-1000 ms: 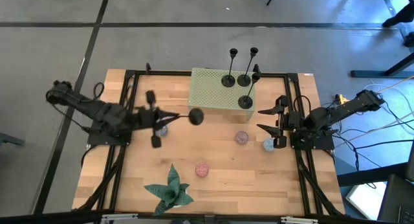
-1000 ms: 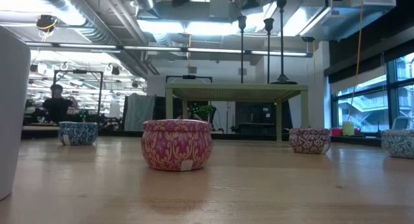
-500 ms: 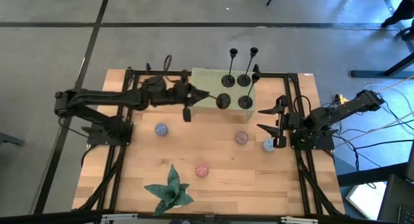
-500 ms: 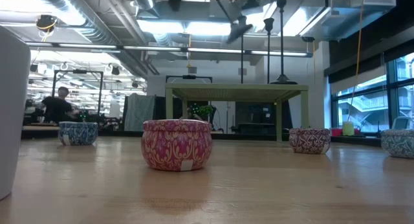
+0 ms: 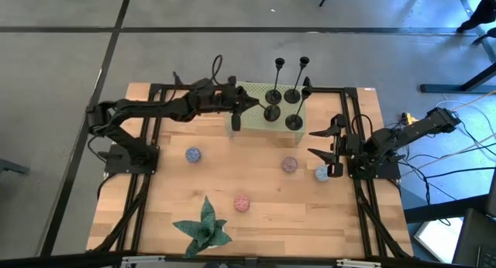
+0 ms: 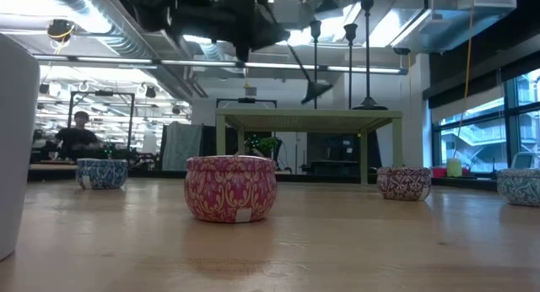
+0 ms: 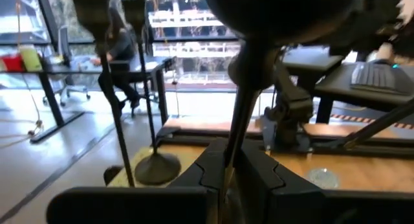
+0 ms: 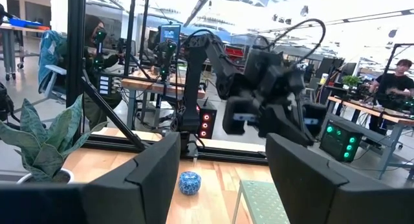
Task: Pick & Place candle stick holders
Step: Put the black candle holder on the shelf, then put the blue scented candle on the shelf
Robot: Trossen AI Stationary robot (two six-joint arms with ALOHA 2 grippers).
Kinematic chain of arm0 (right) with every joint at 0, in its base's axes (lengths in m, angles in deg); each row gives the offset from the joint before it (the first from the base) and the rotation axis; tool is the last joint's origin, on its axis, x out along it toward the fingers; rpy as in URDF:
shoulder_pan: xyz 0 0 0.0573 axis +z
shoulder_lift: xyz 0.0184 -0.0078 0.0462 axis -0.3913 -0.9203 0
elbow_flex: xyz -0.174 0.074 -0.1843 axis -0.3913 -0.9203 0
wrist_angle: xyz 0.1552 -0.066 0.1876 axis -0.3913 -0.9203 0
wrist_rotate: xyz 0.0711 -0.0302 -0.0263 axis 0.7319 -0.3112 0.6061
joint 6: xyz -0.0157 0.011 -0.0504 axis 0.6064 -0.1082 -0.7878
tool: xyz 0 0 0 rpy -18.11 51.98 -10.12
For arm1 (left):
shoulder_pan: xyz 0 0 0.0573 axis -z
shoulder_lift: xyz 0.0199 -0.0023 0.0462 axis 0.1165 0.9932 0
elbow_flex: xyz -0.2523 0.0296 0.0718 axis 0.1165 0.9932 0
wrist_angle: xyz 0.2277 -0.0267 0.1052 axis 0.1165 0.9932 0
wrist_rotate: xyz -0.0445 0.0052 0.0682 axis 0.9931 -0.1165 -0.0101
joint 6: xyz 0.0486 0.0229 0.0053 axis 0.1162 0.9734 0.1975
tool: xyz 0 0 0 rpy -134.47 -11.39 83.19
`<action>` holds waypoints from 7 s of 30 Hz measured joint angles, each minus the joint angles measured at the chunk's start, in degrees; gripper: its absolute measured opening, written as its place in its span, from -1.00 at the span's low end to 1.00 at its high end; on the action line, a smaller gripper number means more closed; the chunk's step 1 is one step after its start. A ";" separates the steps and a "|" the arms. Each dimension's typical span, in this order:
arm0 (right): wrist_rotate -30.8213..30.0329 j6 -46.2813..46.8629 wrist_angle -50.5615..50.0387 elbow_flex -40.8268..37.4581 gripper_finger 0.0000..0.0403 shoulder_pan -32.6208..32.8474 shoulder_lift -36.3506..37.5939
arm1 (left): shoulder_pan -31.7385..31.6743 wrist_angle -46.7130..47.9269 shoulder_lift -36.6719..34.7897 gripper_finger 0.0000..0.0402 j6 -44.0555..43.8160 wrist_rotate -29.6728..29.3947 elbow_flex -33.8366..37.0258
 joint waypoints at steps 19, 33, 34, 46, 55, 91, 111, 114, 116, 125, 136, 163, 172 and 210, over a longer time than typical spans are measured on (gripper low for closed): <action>0.02 0.00 -0.02 0.00 0.15 -0.02 0.00 | -0.03 -0.43 2.43 -0.84 2.67 0.88 0.00; 0.02 -0.02 -0.04 0.00 0.15 0.00 0.00 | -0.03 -0.45 2.43 -0.64 3.98 0.84 0.00; 0.02 -0.02 -0.04 0.00 0.15 0.00 0.00 | -0.03 -0.43 2.43 -0.63 4.00 0.82 0.00; 0.04 -0.02 -0.04 0.00 0.15 -0.02 0.00 | -0.03 -0.41 2.41 -0.54 4.00 -1.32 0.00; 0.02 -0.02 -0.04 0.00 0.15 -0.02 0.00 | 0.21 -1.63 5.80 -0.56 2.83 -1.30 -0.04; 0.04 -0.06 -0.04 0.00 0.15 0.00 0.00 | 0.54 -11.57 20.62 -0.56 -1.07 -1.28 0.00; 0.24 7.50 -7.24 0.02 0.15 0.00 -1.70 | 4.42 8.44 -6.35 -0.56 2.92 -0.86 0.02; 0.24 7.91 -7.30 0.15 0.15 -0.02 -3.56 | 5.32 16.05 -11.61 -0.56 5.29 -0.96 0.02; 1.28 9.33 -7.23 0.46 0.15 -0.02 -5.13 | 5.89 20.22 -14.38 -0.56 5.44 -1.02 0.02; 7.37 16.80 -7.19 3.74 0.15 0.00 -16.30 | 7.35 30.62 -24.40 -0.56 5.55 -1.13 0.04; 7.73 19.13 -8.02 8.28 0.15 -0.01 -25.94 | 7.23 46.76 -28.41 -0.56 1.23 -1.26 0.07; 7.47 5.91 -16.47 8.31 0.15 -0.11 -26.03 | 7.23 90.07 -25.89 0.12 -8.60 -13.06 0.07; 6.65 4.48 -17.25 8.31 0.15 -3.42 -25.64 | 7.49 92.27 -24.80 0.24 -20.07 -12.38 3.35; 7.73 4.50 -17.97 8.28 0.15 -4.85 -25.62 | 7.67 77.16 -10.18 0.45 -18.53 -5.74 14.19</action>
